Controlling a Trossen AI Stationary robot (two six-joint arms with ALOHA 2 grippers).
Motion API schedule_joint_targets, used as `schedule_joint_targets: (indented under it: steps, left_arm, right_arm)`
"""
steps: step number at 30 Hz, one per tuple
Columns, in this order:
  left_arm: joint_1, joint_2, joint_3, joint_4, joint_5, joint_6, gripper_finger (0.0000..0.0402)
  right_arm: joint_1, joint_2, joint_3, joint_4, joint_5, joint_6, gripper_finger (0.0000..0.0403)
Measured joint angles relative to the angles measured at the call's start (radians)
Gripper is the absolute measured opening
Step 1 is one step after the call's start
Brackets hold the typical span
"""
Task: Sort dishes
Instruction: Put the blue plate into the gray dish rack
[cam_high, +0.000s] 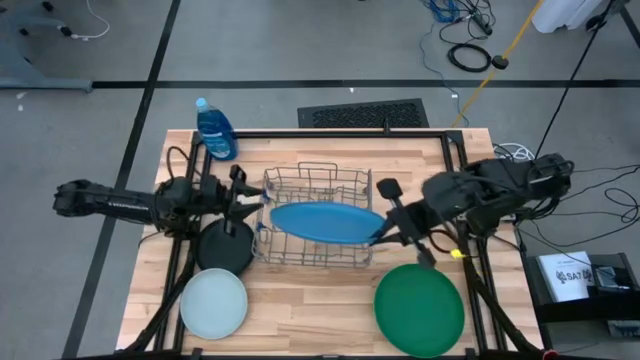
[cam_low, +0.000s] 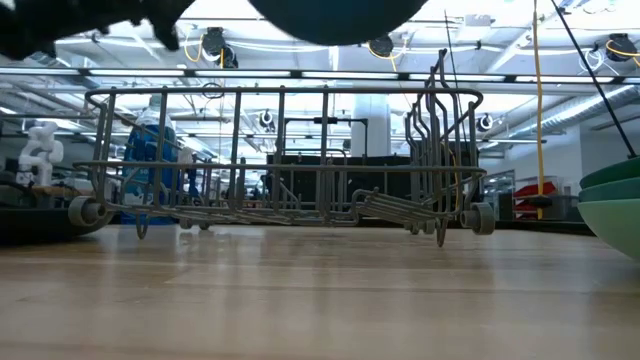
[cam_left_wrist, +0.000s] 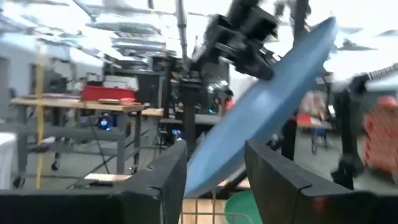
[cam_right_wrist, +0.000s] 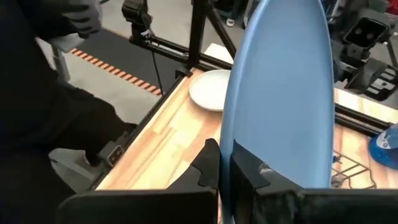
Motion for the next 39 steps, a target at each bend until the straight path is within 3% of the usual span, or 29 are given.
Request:
schedule_joint_targets:
  steps: [9, 18, 34, 39]
  left_arm:
    - [-0.026, 0.165, 0.103, -0.012, 0.068, 0.144, 0.0169]
    - [-0.033, 0.182, 0.111, -0.001, 0.269, 0.169, 0.0169]
    - [-0.032, 0.216, 0.112, 0.025, 0.245, 0.168, 0.0168]
    - [-0.031, 0.249, 0.11, 0.071, 0.228, 0.182, 0.0124]
  right_arm:
    - [-0.027, 0.037, 0.001, -0.002, -0.088, -0.011, 0.0003]
    - [-0.03, 0.037, 0.001, 0.022, -0.074, -0.024, 0.0003]
    - [-0.037, 0.044, 0.001, 0.03, -0.089, -0.049, 0.0002]
    - [-0.046, 0.046, 0.001, 0.035, -0.09, -0.048, 0.0002]
